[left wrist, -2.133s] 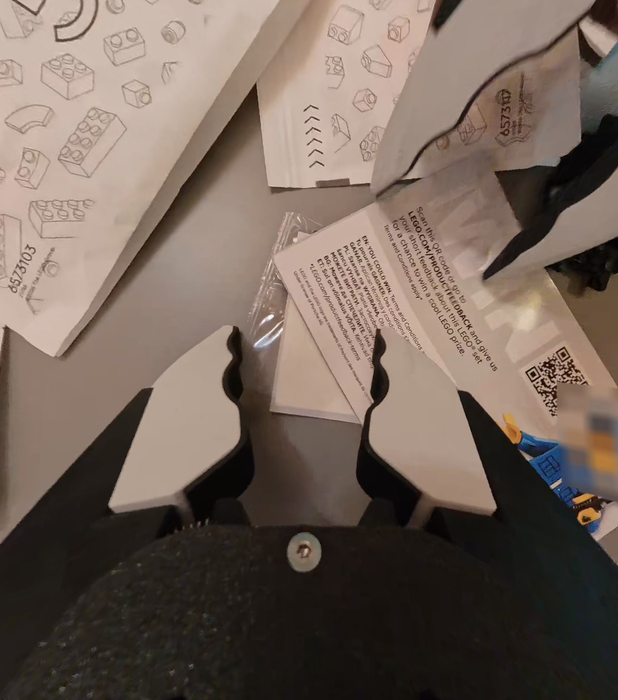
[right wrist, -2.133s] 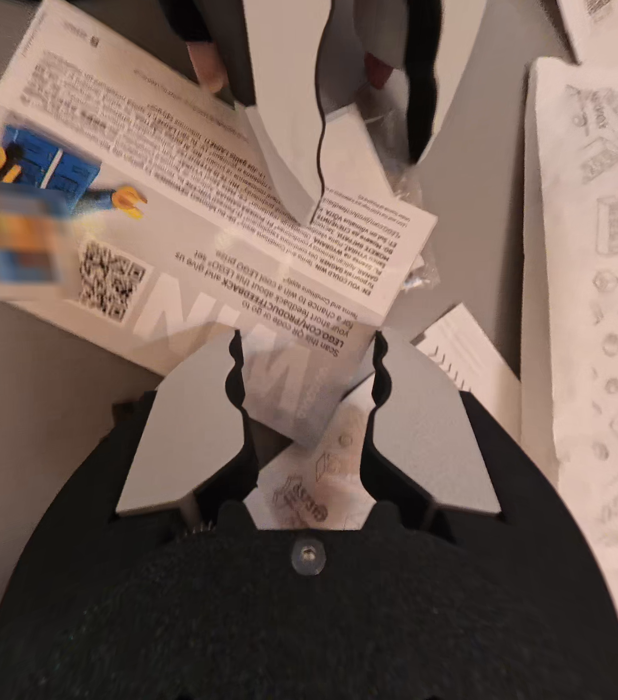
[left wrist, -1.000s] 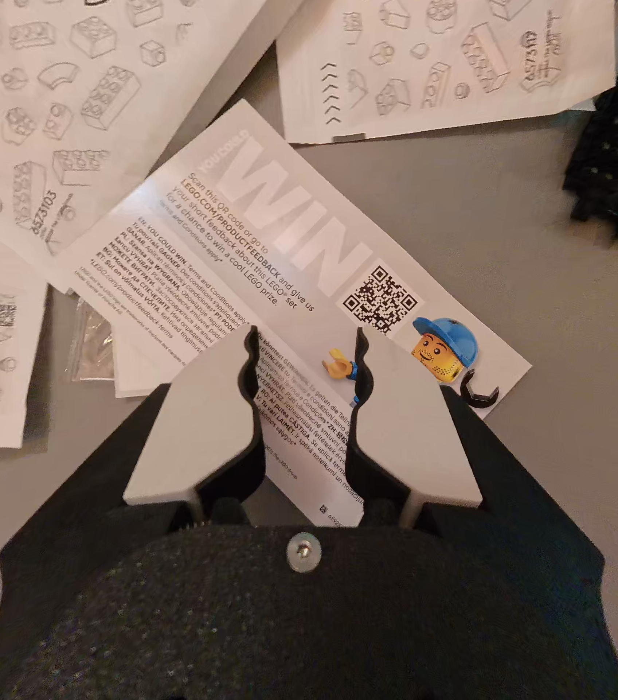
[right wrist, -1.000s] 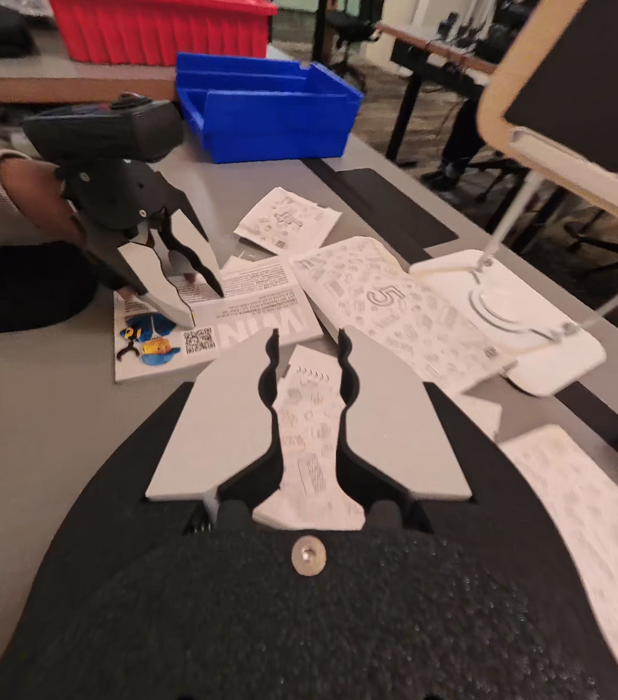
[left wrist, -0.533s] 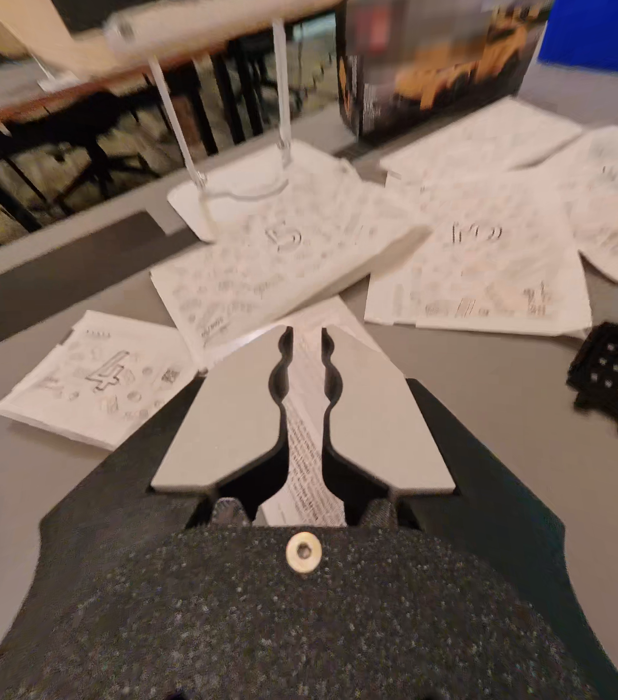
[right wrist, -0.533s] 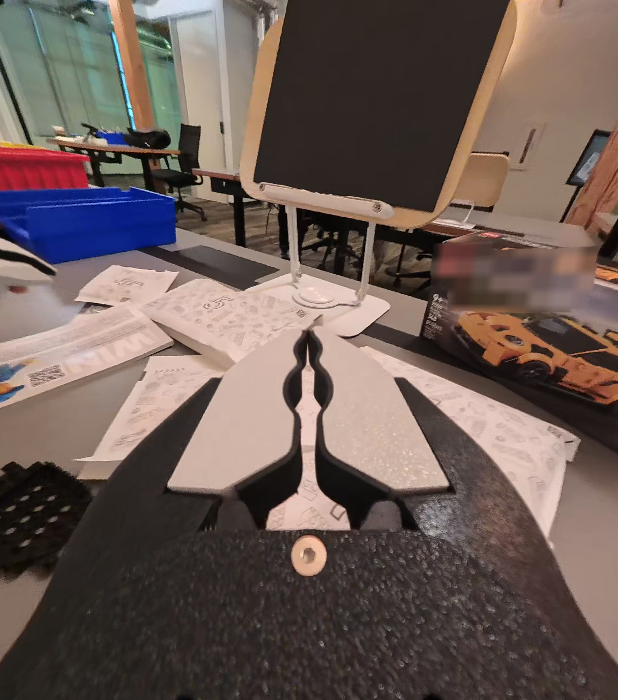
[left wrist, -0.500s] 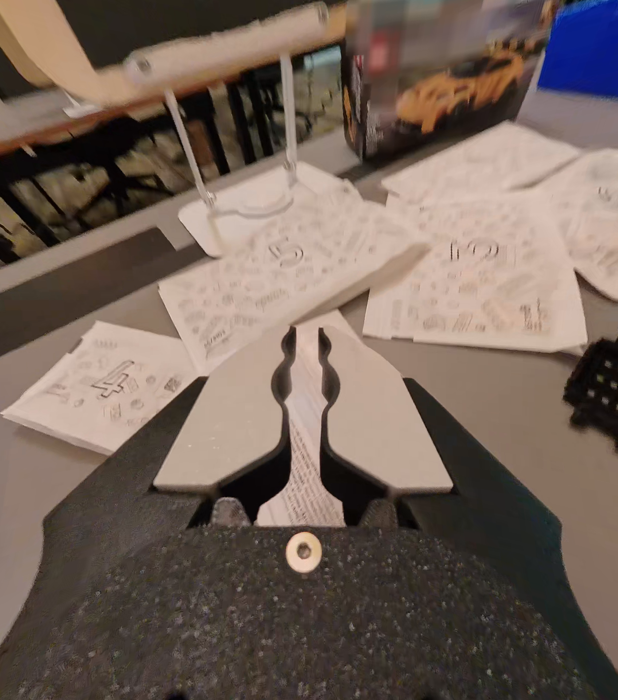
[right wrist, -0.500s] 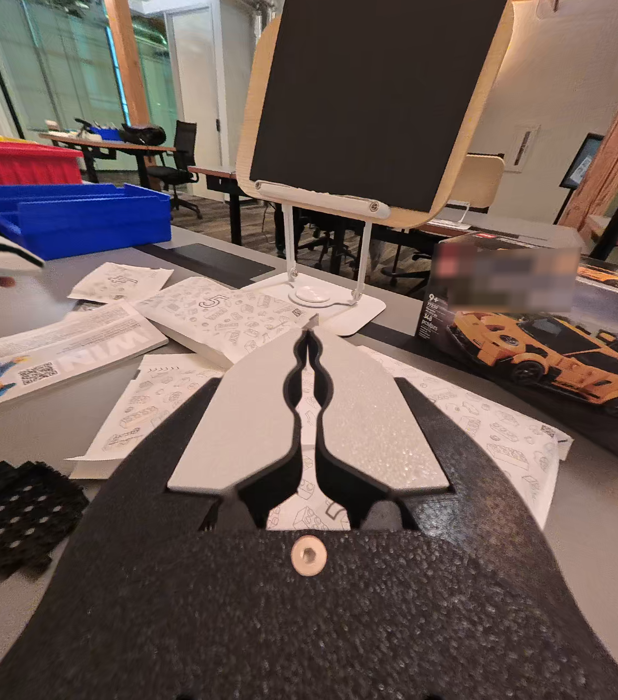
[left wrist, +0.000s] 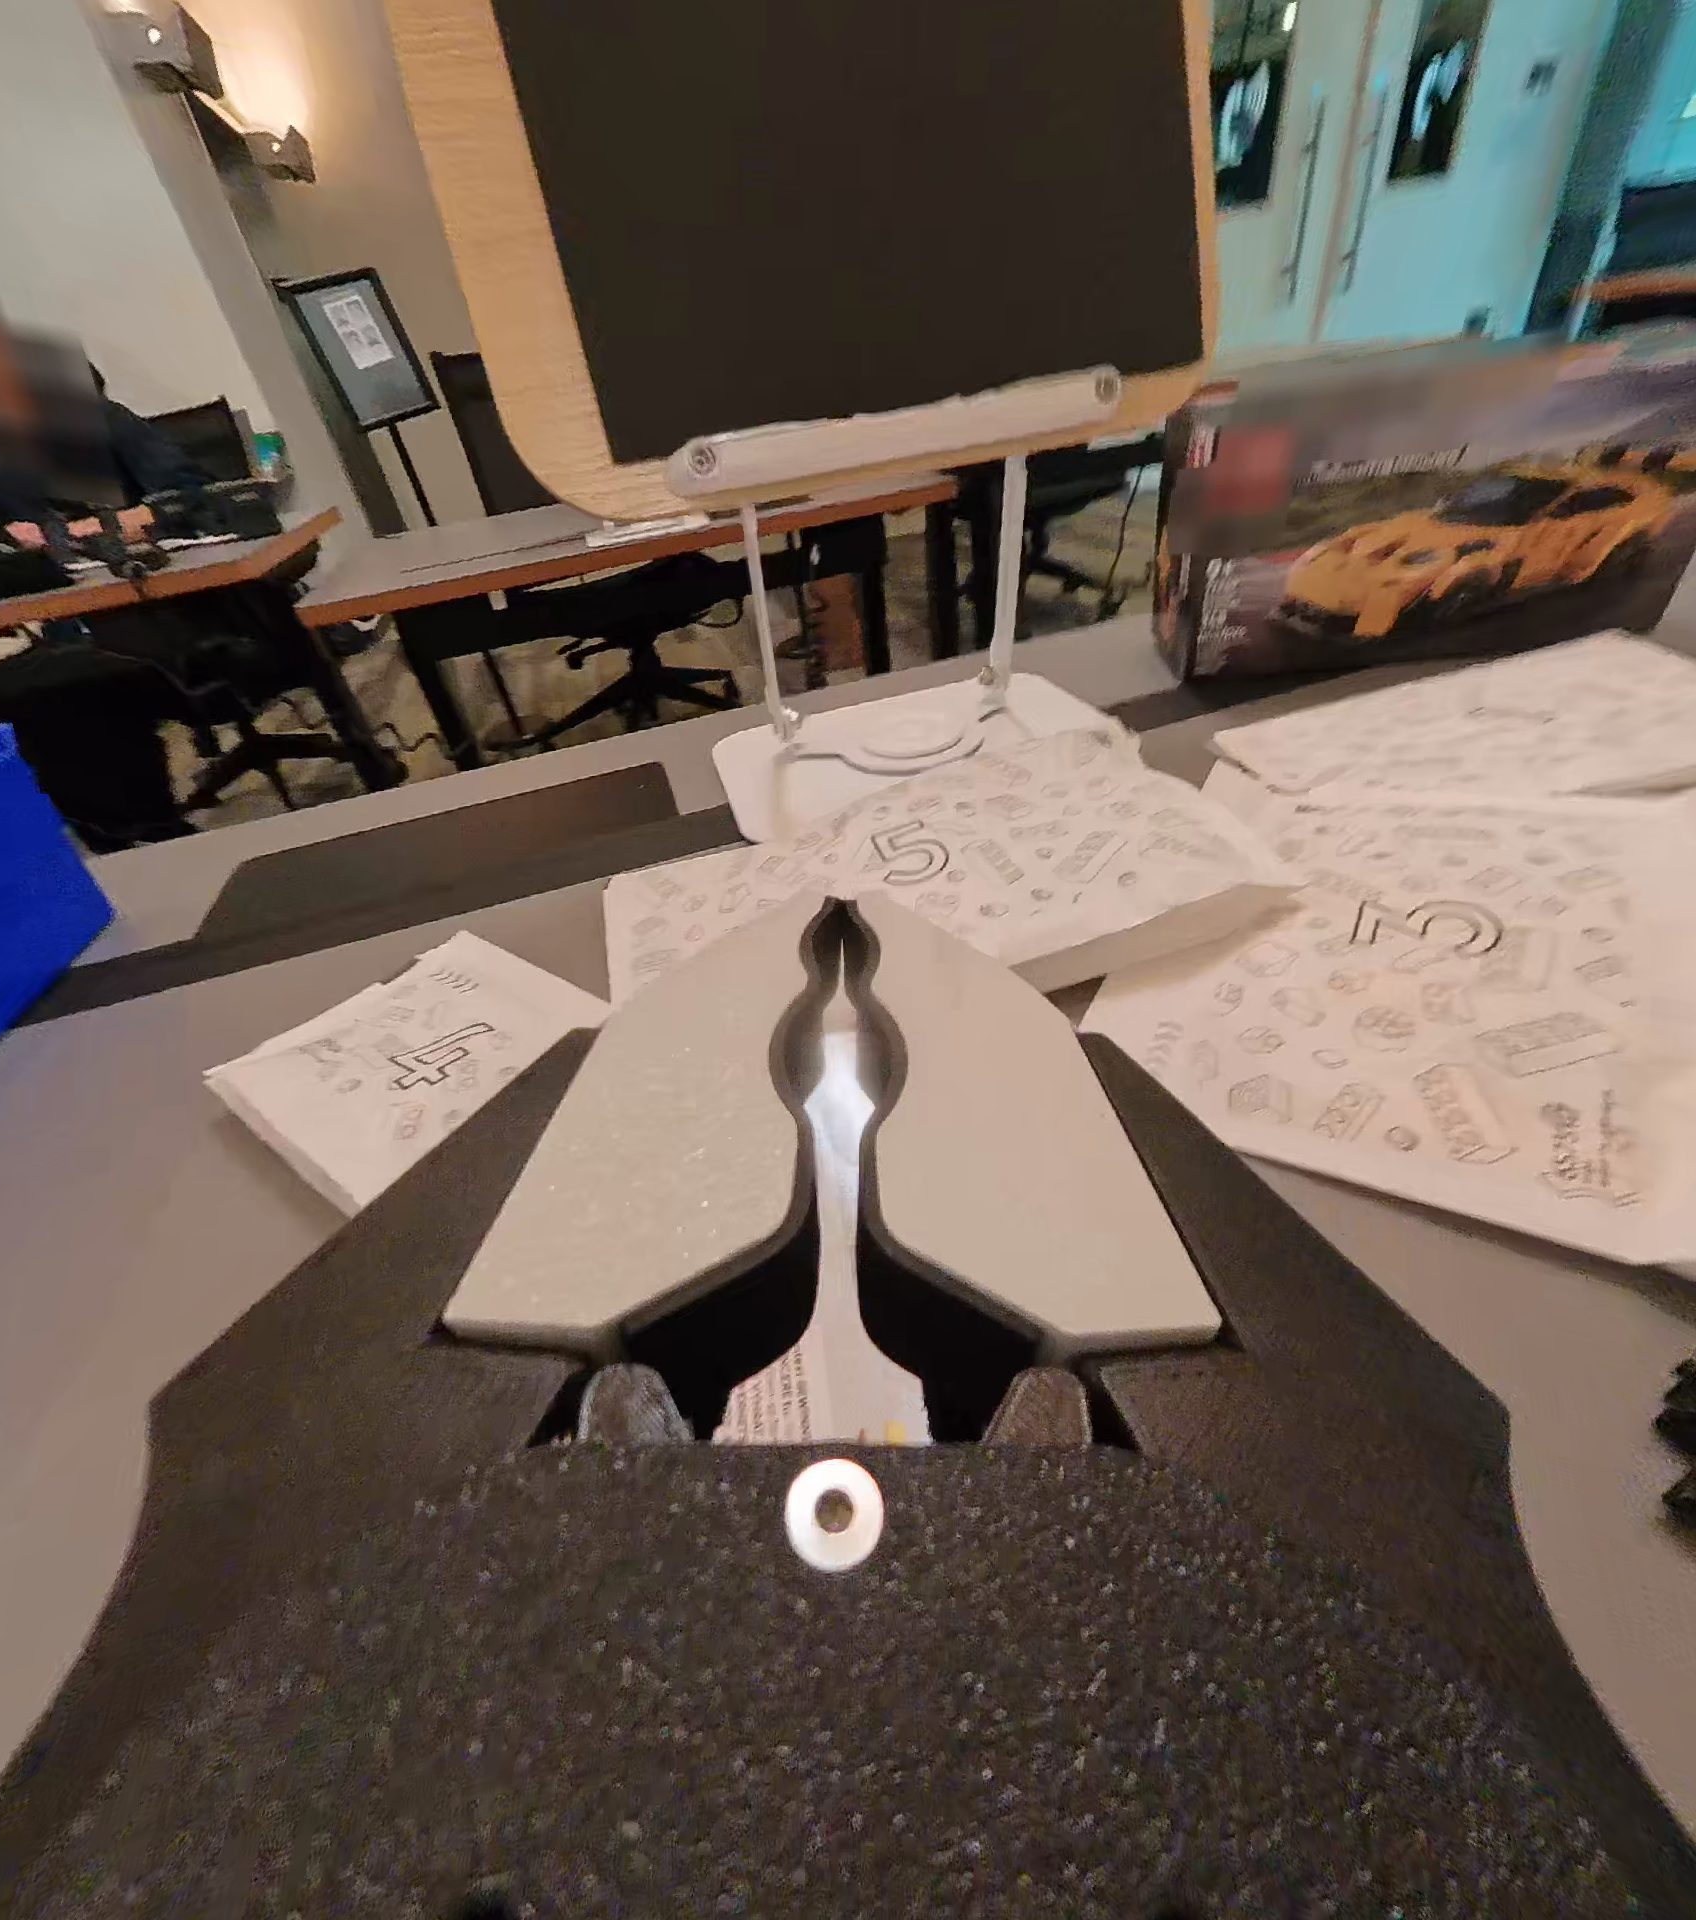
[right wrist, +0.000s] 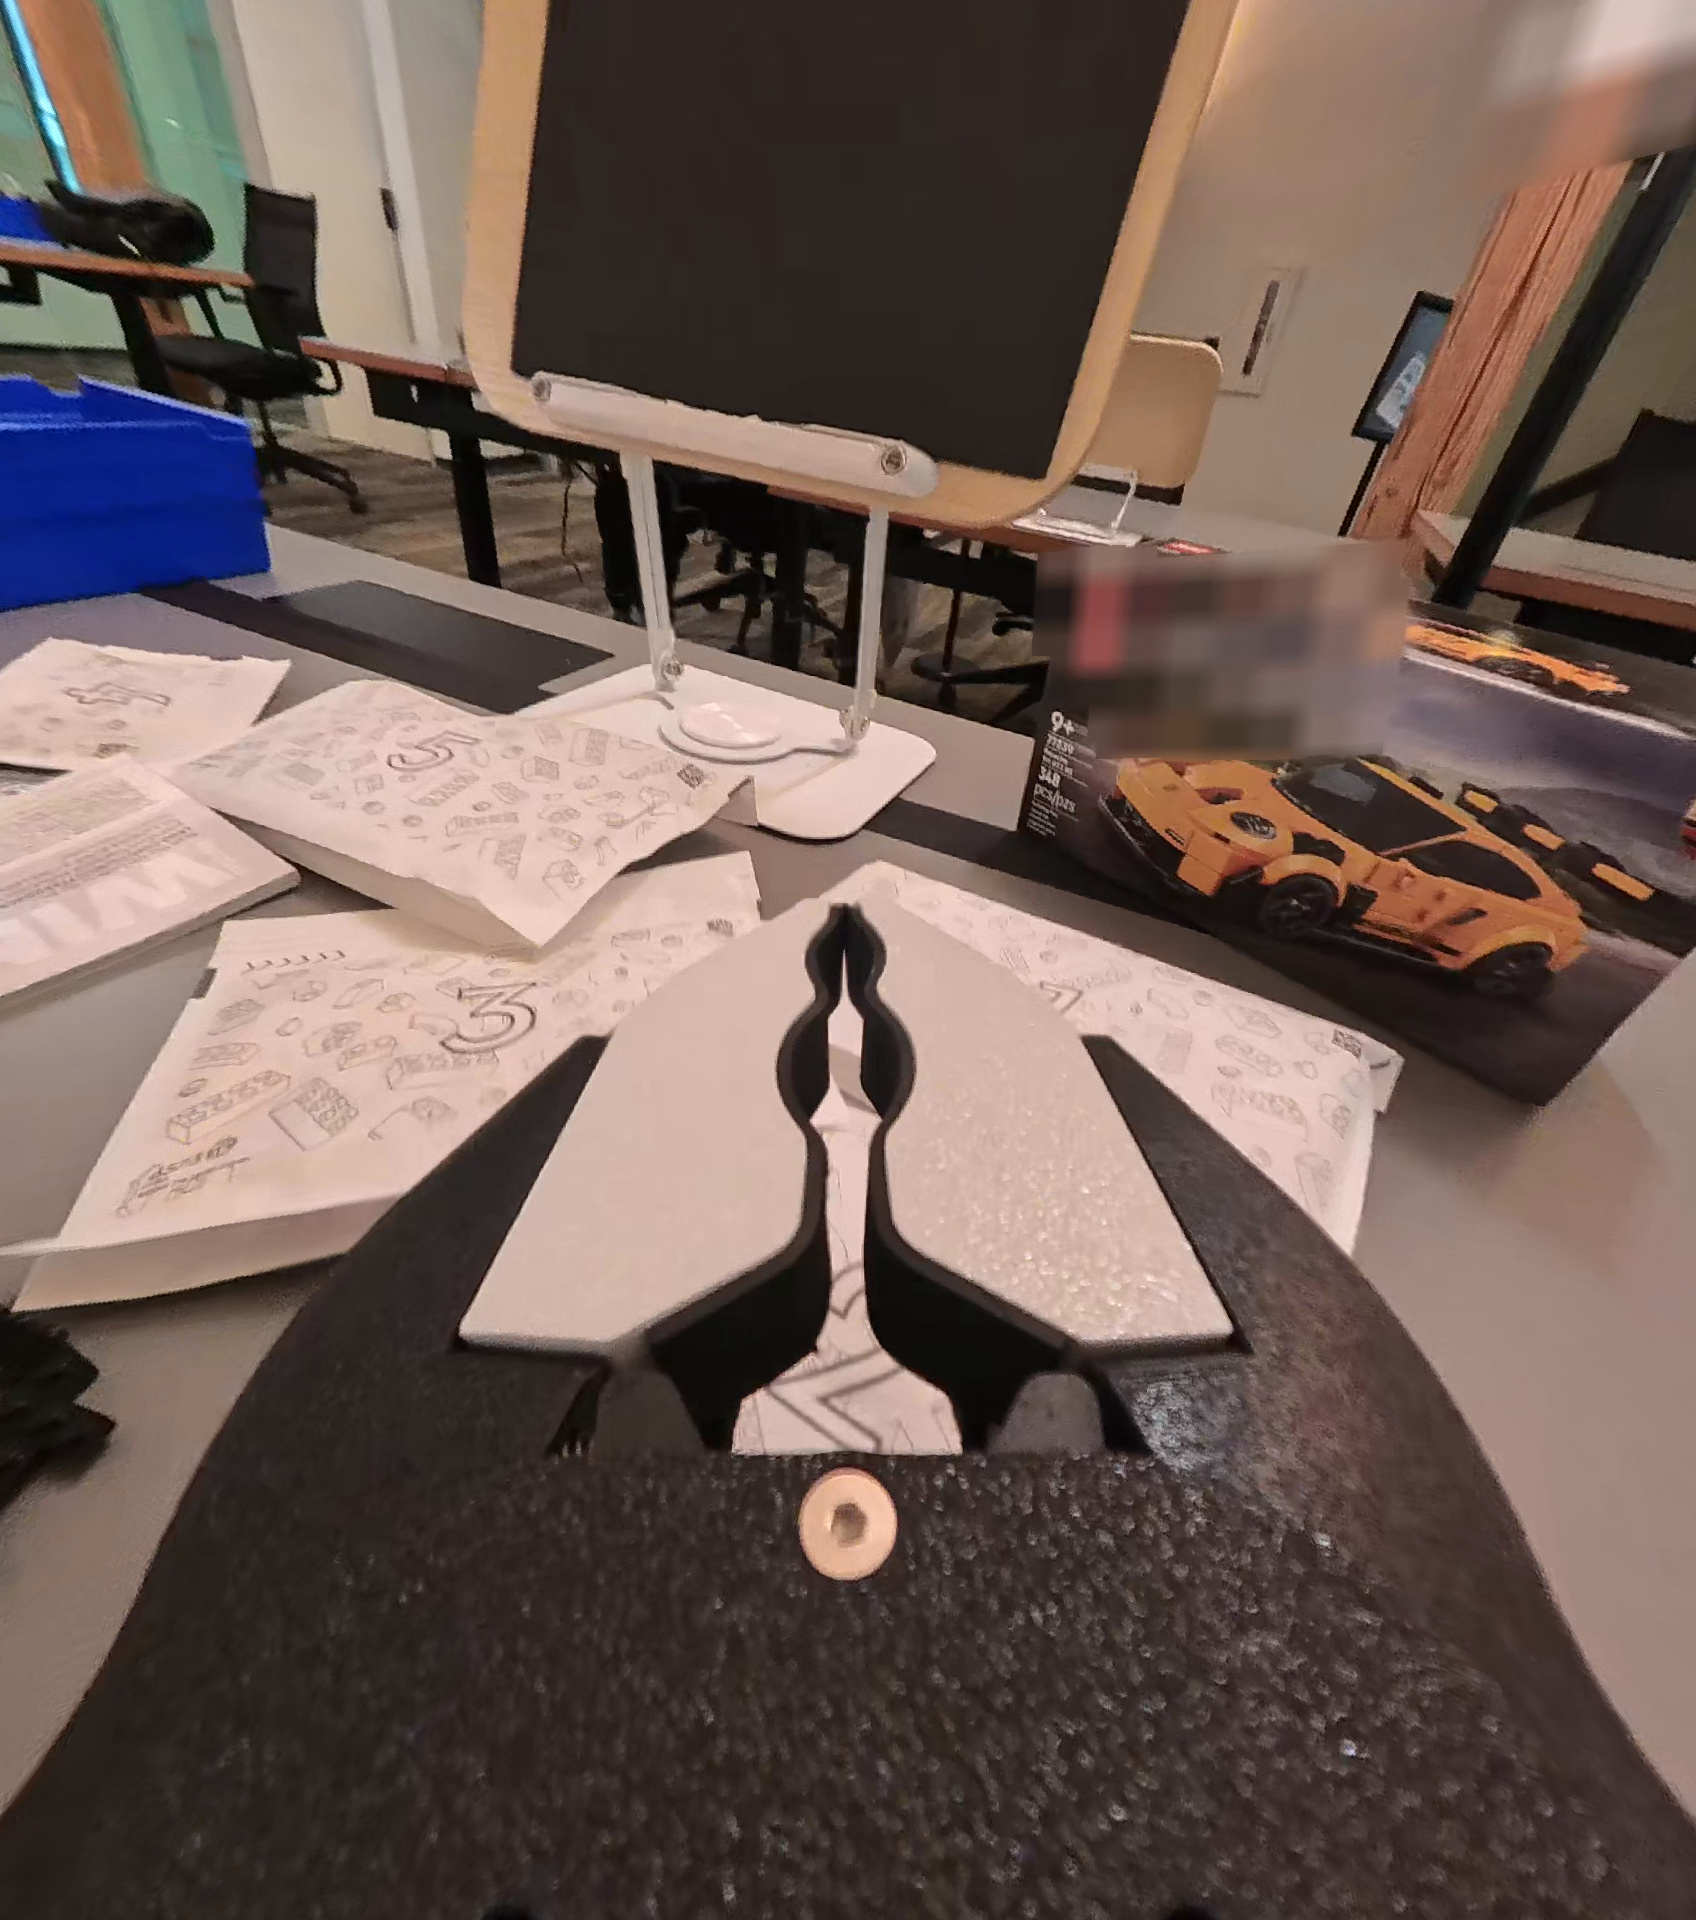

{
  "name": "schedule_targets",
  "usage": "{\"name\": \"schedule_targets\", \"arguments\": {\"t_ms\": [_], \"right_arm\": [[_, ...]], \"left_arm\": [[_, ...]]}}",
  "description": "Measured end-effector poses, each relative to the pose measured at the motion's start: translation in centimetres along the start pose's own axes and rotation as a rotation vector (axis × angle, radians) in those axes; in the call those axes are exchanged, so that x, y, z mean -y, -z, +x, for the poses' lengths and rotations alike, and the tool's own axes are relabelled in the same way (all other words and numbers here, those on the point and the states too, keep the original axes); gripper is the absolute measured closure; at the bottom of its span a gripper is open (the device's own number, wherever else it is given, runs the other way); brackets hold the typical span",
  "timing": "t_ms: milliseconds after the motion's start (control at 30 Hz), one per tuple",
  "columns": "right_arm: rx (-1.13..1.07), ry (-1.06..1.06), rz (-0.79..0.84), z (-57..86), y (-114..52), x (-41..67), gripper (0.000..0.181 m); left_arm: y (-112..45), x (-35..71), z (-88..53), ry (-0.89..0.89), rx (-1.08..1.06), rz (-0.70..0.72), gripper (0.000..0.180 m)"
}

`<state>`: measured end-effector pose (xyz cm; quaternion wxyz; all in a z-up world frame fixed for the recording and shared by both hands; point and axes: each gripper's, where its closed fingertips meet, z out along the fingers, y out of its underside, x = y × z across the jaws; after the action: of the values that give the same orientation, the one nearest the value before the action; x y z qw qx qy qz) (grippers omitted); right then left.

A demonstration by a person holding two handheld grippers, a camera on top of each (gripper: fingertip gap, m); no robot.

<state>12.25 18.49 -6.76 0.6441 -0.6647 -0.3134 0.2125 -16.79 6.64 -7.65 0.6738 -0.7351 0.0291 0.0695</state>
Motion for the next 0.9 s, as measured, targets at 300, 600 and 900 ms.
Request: {"name": "schedule_targets", "arguments": {"t_ms": [300,600,900], "right_arm": [[-0.044,-0.039,-0.058,-5.9,10.2,0.1,0.181],[-0.097,-0.171,-0.173,-10.2,20.7,-4.7,0.174],[-0.168,-0.123,-0.181,-12.3,29.3,-6.2,0.142]], "left_arm": [[8.7,0.3,5.7,0.175,0.024,0.018,0.18],[19.0,-1.9,8.0,0.245,0.072,-0.087,0.159],[28.5,-4.0,10.0,0.201,0.113,-0.123,0.129]]}}
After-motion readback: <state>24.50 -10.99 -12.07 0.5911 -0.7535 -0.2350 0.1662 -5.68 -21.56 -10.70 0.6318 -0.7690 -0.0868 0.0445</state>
